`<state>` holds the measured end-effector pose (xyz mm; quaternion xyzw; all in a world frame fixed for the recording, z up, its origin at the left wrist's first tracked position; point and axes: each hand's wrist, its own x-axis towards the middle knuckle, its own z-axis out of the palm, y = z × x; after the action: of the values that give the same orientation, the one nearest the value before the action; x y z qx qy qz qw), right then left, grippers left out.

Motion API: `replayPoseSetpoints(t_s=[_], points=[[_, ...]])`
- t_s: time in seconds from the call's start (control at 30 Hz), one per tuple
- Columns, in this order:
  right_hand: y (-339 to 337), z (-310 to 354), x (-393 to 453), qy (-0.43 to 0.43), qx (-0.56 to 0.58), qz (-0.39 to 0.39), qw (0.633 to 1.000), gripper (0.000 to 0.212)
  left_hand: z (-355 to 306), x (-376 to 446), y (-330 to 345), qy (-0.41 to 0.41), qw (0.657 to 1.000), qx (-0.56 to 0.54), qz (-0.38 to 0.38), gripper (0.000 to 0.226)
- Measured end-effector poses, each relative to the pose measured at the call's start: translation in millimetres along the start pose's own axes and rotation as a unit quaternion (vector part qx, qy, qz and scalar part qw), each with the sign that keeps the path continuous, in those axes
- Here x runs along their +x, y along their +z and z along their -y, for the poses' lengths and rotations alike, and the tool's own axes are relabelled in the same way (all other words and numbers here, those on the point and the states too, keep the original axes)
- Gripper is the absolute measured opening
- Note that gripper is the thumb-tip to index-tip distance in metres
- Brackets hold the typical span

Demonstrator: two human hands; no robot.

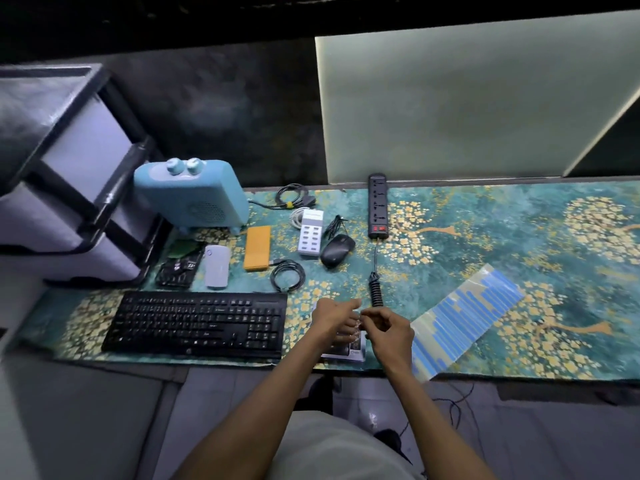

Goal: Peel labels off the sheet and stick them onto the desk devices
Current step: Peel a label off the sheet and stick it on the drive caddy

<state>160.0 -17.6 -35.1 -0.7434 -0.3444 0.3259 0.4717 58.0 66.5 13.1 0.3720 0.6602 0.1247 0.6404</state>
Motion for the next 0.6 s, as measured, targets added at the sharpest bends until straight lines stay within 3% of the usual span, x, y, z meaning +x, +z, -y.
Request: replayPoseSetpoints(t_s=[0.17,0.3,0.43,0.6], points=[[11,-8,-8,-0.001,0.017,0.036,0.999,0.016,18,-4,-14,0.028,0.999,0.015,-0.012,0.015],[9,-11,-10,0.134,0.165,0.064,0.975,0.01,31,3,-23,0.085,0.992,0.088,0.012,0.019],[2,-10,-7,0.141,0.134,0.084,0.977,0.015,33,8,-20,0.161,0.962,0.211,0.059,0.016],[2,-12,-7,0.156,0.138,0.066,0.976,0.004,37,17,-19,0.253,0.915,0.306,0.071,0.015]])
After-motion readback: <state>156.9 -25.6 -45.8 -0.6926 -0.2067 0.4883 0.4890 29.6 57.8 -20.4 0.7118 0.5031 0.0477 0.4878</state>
